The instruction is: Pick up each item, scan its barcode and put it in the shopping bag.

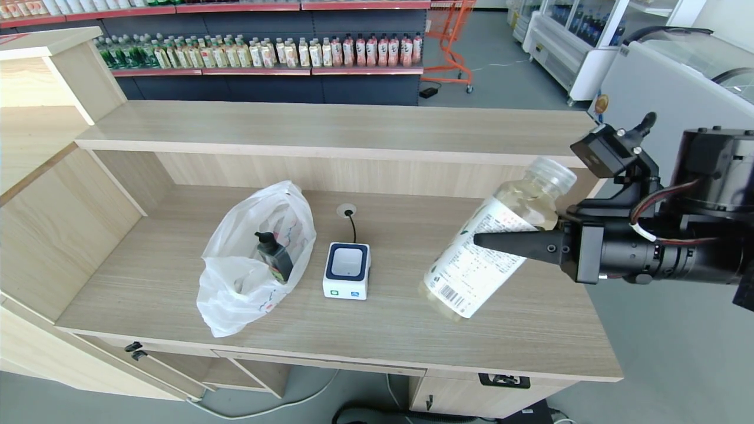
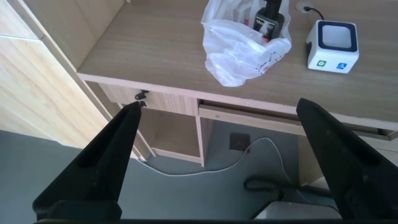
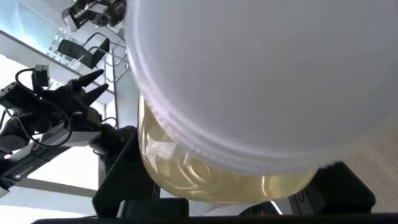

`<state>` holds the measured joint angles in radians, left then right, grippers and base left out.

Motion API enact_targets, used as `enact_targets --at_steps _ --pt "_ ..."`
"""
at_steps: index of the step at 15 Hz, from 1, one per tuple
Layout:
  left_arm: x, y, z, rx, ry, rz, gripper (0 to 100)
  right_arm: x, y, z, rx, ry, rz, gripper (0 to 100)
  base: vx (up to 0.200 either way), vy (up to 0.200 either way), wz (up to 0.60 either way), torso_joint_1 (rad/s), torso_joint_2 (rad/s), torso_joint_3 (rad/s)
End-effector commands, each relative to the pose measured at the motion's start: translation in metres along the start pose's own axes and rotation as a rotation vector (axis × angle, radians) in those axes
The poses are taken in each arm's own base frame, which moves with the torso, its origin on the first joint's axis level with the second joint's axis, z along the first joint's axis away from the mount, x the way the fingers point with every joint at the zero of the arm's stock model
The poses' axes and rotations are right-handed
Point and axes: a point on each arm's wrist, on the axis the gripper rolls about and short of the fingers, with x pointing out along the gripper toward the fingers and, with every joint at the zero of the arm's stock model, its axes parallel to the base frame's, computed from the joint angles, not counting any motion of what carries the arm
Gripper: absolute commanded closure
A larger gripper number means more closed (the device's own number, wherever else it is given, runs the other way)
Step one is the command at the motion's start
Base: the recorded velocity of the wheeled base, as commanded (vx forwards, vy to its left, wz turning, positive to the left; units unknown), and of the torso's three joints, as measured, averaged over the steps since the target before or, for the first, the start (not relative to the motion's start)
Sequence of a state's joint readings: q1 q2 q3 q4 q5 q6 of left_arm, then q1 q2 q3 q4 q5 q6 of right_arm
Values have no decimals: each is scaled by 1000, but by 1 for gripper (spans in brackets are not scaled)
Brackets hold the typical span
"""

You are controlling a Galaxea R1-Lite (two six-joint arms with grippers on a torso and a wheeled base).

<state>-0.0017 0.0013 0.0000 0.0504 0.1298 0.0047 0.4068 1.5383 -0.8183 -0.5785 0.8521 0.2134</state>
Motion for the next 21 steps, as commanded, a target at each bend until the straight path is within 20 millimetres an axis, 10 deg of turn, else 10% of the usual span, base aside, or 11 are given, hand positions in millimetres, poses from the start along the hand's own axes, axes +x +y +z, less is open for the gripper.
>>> enact_targets --at_steps 1,5,21 --pt "0 0 0 0 0 1 0 -4 23 6 -28 -12 48 100 0 0 0 0 0 0" --pt "0 0 0 0 -1 1 0 -10 48 2 3 34 92 100 0 0 0 0 0 0" --pt "0 0 0 0 0 1 0 2 40 -2 19 59 102 100 0 0 0 0 0 0"
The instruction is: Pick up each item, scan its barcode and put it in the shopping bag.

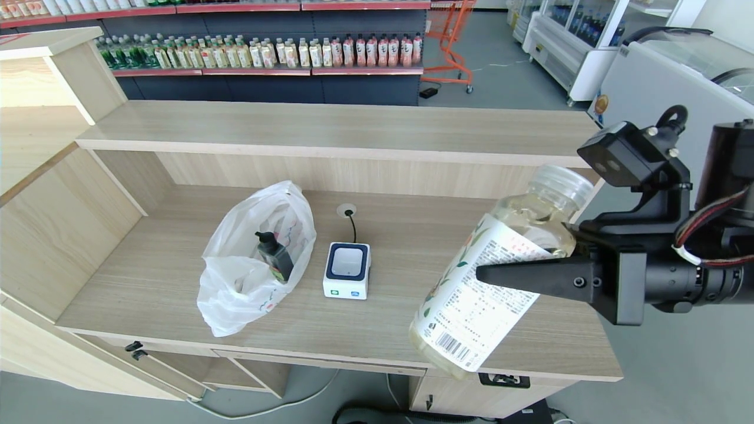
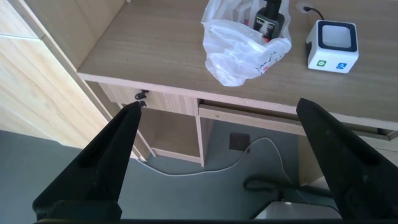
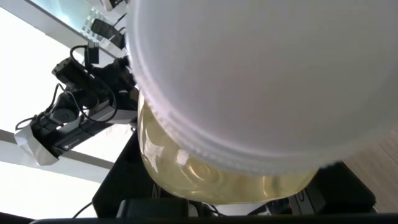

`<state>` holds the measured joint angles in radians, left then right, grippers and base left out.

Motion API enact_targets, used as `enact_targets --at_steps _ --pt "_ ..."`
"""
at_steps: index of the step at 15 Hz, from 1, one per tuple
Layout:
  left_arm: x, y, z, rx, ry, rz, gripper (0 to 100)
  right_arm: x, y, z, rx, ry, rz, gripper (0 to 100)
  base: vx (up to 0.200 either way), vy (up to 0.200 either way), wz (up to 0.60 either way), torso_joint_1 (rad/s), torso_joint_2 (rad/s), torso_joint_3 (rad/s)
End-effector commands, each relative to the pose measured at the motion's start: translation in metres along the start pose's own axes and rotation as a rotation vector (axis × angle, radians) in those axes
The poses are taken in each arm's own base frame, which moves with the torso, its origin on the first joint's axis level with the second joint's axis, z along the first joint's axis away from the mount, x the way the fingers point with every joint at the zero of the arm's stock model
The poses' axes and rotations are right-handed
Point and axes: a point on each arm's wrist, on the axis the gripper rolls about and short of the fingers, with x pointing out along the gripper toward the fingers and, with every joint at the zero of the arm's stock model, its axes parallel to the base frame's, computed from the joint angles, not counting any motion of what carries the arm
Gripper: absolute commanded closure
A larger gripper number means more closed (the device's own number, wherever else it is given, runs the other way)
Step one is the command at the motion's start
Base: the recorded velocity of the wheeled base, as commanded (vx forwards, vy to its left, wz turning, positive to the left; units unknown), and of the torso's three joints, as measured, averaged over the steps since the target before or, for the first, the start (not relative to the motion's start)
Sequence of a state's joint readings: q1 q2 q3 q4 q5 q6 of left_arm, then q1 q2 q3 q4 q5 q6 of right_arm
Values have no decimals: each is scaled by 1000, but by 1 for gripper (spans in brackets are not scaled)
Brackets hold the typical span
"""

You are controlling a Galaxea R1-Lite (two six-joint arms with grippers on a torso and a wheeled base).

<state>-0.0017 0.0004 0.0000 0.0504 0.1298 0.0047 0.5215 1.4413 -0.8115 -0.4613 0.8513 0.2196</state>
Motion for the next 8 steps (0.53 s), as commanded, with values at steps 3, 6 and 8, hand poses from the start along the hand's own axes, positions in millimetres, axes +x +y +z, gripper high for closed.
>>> enact_targets --at_steps 3,6,8 --pt "0 0 0 0 0 1 0 2 -2 0 3 3 1 100 0 0 0 0 0 0" --pt "0 0 0 0 0 1 0 2 -3 0 2 3 1 100 0 0 0 0 0 0" --pt "0 0 0 0 1 1 0 2 -3 0 3 4 2 100 0 0 0 0 0 0"
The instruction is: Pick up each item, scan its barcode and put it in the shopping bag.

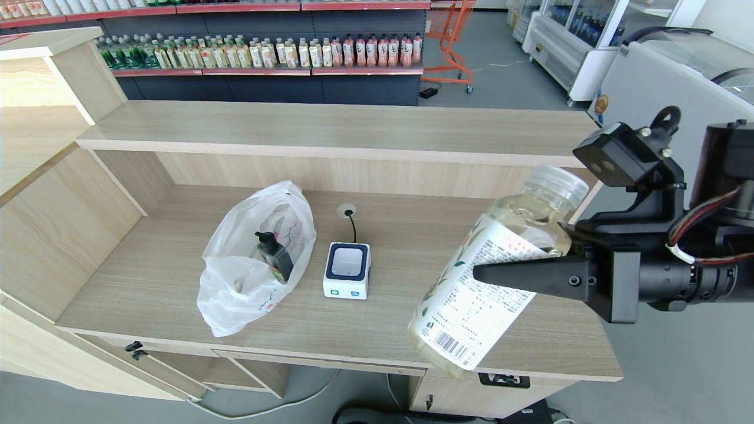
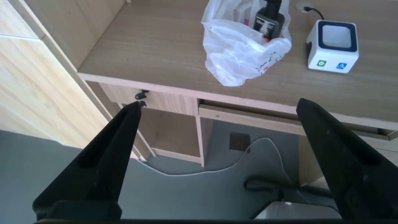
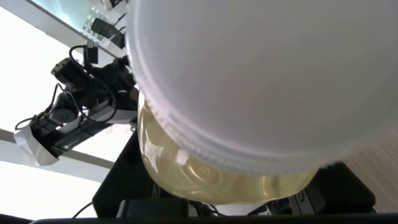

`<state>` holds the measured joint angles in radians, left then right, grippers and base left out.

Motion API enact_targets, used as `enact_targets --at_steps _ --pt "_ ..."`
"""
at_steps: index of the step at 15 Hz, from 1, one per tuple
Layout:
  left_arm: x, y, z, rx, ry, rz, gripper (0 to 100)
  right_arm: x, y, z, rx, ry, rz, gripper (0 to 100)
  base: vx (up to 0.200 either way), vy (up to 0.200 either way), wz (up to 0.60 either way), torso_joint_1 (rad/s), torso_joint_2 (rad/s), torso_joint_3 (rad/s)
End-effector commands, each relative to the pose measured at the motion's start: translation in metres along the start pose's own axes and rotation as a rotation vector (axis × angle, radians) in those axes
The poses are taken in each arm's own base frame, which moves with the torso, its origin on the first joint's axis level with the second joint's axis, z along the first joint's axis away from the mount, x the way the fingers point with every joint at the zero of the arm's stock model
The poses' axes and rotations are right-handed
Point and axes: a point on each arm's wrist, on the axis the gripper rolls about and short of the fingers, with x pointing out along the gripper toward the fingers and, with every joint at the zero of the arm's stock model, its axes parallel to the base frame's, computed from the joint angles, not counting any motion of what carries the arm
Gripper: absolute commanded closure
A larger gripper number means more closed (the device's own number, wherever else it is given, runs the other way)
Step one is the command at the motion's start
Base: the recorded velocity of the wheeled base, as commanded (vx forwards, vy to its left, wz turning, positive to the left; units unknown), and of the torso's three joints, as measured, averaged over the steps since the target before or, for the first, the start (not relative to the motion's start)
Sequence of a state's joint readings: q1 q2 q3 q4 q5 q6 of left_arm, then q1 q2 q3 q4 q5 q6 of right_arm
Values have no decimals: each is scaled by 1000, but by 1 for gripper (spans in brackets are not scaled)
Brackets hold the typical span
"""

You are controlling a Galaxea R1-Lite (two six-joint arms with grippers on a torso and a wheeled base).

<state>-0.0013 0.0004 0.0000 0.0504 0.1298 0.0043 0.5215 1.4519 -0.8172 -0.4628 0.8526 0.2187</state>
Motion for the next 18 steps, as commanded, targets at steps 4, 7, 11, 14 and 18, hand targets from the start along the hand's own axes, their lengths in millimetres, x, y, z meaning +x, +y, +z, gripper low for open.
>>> enact_targets --at_steps 4,7,11,14,18 --pt "0 0 0 0 0 0 0 0 1 0 1 0 3 100 0 0 0 0 0 0" --pt "0 0 0 1 1 0 0 0 0 -1 -11 0 -7 100 0 0 0 0 0 0" --pt "0 0 0 0 0 0 0 -37 -46 -18 -461 58 -332 100 0 0 0 0 0 0" --pt "0 0 0 0 1 2 0 -62 -71 -24 -775 194 -540 100 0 0 0 0 0 0" --pt "0 0 0 0 0 0 0 -76 -85 -22 -996 282 -681 100 0 0 0 0 0 0"
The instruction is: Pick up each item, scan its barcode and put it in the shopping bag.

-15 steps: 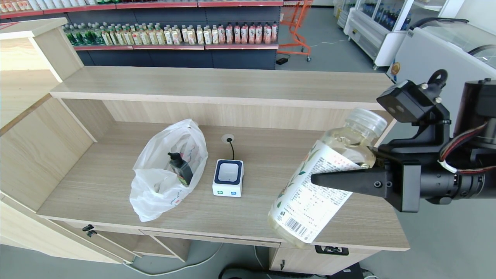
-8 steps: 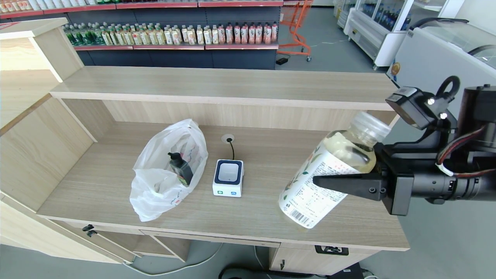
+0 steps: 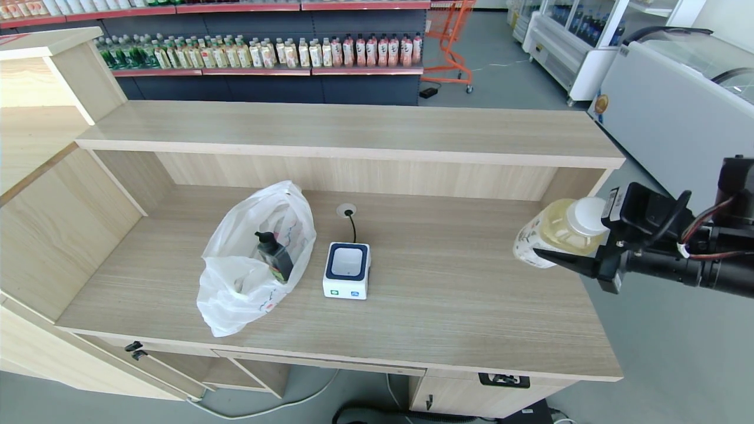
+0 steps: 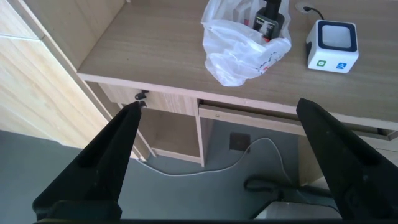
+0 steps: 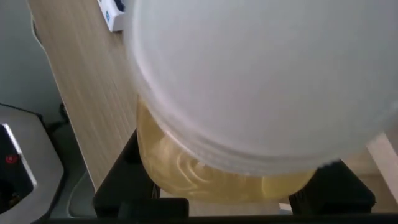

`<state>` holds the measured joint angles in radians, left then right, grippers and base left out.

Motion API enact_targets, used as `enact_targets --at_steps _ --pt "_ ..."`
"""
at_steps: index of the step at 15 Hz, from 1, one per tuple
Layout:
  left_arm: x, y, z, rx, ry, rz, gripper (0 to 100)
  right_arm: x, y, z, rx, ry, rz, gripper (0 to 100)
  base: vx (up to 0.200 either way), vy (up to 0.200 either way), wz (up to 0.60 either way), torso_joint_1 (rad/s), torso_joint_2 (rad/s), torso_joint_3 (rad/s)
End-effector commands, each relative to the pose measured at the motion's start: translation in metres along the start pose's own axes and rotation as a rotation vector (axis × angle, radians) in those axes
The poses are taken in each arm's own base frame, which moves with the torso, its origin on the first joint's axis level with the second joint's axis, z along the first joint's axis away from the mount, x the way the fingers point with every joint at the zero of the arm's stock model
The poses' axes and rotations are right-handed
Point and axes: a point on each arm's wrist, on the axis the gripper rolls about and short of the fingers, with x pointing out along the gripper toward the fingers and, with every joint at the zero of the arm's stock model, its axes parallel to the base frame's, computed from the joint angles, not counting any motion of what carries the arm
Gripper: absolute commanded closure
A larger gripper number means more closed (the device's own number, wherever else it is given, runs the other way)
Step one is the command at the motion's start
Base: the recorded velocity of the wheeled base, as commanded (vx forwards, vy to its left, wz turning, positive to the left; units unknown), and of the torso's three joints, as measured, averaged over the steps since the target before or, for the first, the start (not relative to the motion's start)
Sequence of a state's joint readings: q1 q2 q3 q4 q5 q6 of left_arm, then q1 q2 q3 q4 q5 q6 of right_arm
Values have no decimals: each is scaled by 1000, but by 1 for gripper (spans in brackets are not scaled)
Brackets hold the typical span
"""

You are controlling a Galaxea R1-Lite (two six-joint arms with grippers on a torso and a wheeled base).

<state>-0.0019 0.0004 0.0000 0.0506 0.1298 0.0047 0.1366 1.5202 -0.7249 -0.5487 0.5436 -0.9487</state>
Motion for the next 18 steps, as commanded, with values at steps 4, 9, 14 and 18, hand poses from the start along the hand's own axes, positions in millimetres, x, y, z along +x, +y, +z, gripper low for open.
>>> enact_targets --at_steps 4,9,14,18 --pt "0 0 0 0 1 1 0 9 -4 -12 -56 7 -41 100 0 0 0 0 0 0" --pt "0 0 0 0 1 1 0 8 -1 -13 -67 10 -33 100 0 0 0 0 0 0" --pt "0 0 0 0 0 1 0 10 0 -11 -63 -7 -20 100 80 120 0 1 0 1" --pt "0 0 0 0 0 1 0 14 9 -11 -39 -76 61 100 200 200 0 0 2 5"
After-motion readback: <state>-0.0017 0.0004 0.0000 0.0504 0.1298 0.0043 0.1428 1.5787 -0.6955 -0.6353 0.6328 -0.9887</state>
